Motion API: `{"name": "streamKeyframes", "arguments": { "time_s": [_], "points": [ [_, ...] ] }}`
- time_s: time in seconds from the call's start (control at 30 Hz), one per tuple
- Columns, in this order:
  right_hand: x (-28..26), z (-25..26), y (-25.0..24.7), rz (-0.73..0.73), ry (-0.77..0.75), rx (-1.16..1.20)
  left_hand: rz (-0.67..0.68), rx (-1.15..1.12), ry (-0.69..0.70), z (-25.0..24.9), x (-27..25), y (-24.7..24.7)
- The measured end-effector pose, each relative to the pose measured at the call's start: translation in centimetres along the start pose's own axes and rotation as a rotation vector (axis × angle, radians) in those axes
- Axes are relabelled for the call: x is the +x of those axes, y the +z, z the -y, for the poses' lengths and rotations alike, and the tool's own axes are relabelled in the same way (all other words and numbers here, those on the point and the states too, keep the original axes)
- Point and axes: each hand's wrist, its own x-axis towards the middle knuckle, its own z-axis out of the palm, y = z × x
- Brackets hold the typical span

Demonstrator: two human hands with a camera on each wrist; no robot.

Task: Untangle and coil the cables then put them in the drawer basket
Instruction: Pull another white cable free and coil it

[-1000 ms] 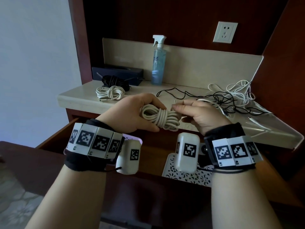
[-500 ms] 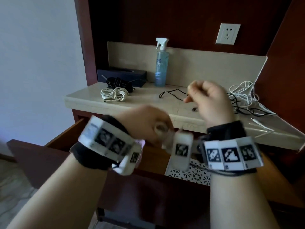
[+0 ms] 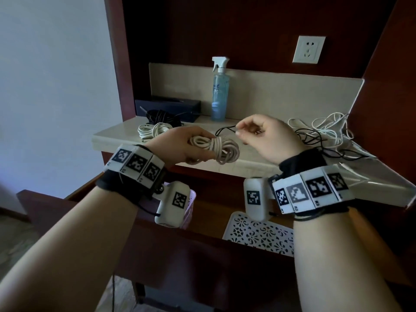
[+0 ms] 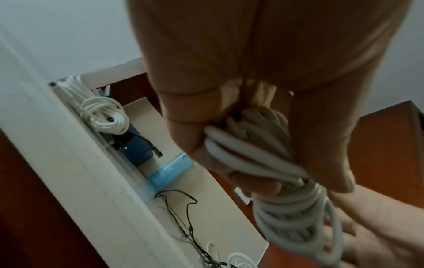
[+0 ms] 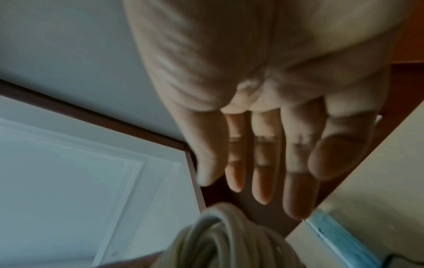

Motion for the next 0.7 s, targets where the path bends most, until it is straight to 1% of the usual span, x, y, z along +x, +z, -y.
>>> {"name": "streamKeyframes", "arguments": {
  "time_s": [0.07, 0.13, 0.2, 0.27, 0.33, 0.43, 0.47, 0.57, 0.7],
  "points": [
    [0.0, -0.2, 0.2, 0.114, -0.034, -0.016, 0.008, -0.219, -0.069, -0.2, 0.1, 0.1],
    [0.1, -0.5, 0.4, 0.191, -0.063, -0.026, -0.015, -0.402, -0.141, -0.5, 0.3, 0.0],
    [0.3, -0.6, 0.7, 0.232, -0.066, 0.018, -0.036, -0.484, -0.201, -0.7, 0.4, -0.4],
    [0.6, -0.4, 1.0, 0.278, -0.029, 0.143, -0.070, -0.555, -0.242, -0.9, 0.5, -0.9],
    [1.1, -0.1, 1.3, 0.319, -0.010, 0.185, -0.103, -0.584, -0.266, -1.1, 0.6, -1.5],
    [2.4, 0.2, 2.2, 0.347, -0.001, 0.155, -0.097, -0.486, -0.272, -0.9, 0.6, -2.1],
    [2.9, 0.3, 2.6, 0.355, 0.016, 0.178, -0.094, -0.439, -0.274, -0.6, 0.6, -2.3],
    [4.3, 0.7, 4.6, 0.404, 0.103, 0.288, -0.069, -0.264, -0.292, 0.8, 0.5, -3.7],
    [6.7, 1.4, 8.2, 0.492, 0.210, 0.372, -0.028, -0.063, -0.271, 3.5, 0.2, -7.1]
  ]
}}
